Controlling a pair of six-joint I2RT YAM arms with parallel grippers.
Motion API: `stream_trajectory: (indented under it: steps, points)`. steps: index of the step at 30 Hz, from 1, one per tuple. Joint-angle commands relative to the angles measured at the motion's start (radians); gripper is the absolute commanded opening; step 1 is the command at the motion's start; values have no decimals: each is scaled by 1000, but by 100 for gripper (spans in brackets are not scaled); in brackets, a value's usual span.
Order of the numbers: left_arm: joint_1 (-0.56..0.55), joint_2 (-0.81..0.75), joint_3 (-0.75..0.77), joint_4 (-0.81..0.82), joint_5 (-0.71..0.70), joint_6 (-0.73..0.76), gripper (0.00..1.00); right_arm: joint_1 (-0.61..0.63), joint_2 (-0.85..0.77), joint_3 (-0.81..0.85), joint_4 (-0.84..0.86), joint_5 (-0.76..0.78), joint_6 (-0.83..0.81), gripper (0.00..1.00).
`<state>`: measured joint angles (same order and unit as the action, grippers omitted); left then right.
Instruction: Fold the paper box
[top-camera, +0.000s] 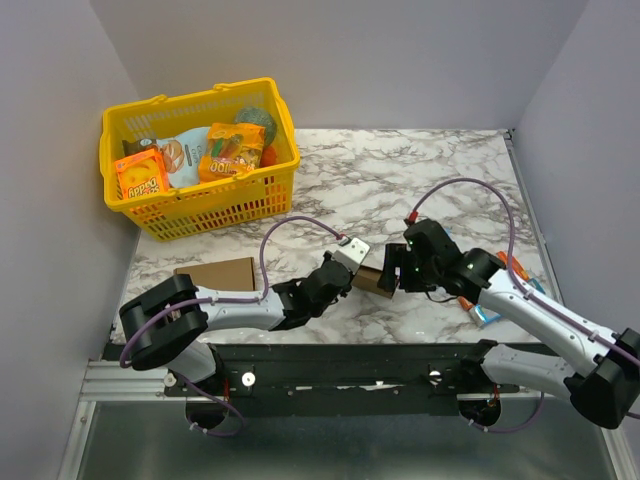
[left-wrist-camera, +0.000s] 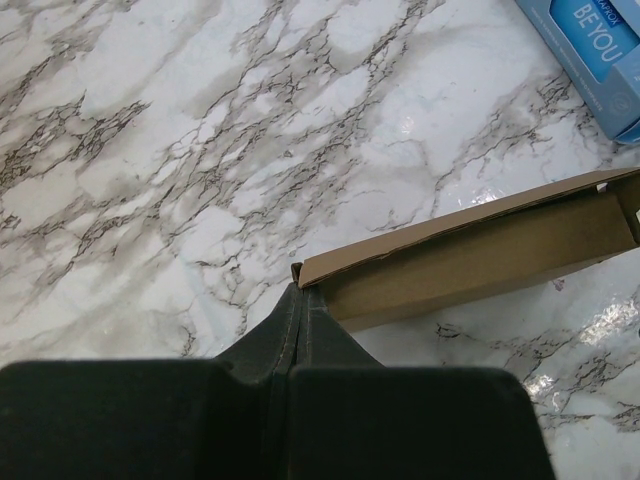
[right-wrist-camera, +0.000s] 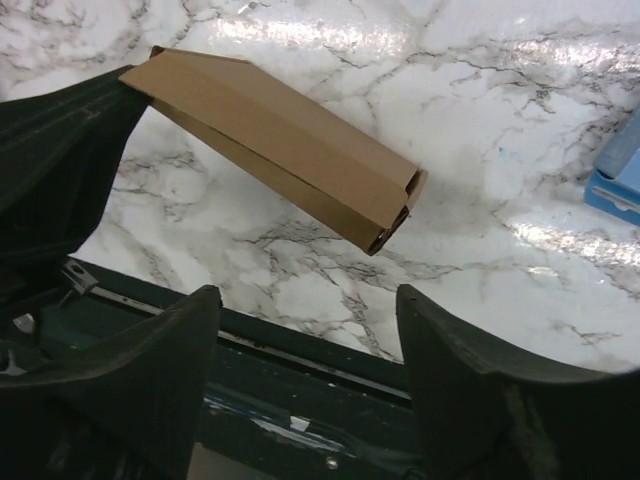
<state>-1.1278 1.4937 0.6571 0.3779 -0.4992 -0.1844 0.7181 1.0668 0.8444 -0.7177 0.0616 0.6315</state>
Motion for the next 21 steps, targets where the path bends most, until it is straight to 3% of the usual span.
stream_trajectory:
  steps: [1, 8, 21]
  points:
    - [-23, 74, -45, -220, 134, -32, 0, -25, -36, -17, -8, -40, 77, 84]
    - [-23, 69, -50, -221, 134, -33, 0, -170, -194, -205, 259, -180, 229, 84]
    - [-26, 68, -51, -221, 137, -30, 0, -209, -367, -363, 376, -68, 438, 78]
